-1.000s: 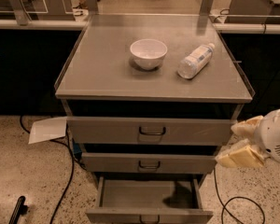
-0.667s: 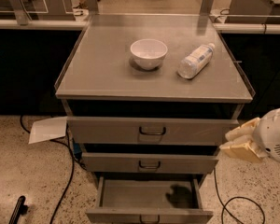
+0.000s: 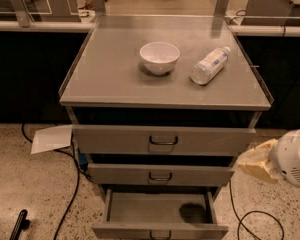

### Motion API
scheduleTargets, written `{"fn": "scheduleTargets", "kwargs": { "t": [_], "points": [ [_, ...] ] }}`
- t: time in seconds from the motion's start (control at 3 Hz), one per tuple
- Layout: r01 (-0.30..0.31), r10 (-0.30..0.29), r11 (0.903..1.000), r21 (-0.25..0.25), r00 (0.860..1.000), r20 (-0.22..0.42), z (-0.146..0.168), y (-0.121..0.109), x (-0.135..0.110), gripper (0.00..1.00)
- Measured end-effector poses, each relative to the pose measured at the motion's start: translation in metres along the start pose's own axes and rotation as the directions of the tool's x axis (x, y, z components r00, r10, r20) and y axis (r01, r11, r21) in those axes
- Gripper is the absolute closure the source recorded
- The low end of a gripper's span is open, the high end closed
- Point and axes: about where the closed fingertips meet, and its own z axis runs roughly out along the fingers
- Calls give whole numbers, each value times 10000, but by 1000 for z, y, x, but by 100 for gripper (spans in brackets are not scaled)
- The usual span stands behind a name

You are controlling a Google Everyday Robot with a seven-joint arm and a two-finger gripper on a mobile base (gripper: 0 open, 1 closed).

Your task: Close bottom drawer

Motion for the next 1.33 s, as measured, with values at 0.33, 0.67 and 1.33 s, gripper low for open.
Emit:
{"fn": "scheduleTargets", "kwargs": {
  "t": [0.33, 0.67, 1.33],
  "points": [
    [-1969, 1979, 9793, -467, 9801, 178, 62, 27, 49, 100],
    [-3682, 3667, 9246, -973, 9297, -331, 139, 58, 109, 100],
    [-5204, 5106, 8500, -814, 8520, -1159, 256, 67, 169, 100]
  ]
}}
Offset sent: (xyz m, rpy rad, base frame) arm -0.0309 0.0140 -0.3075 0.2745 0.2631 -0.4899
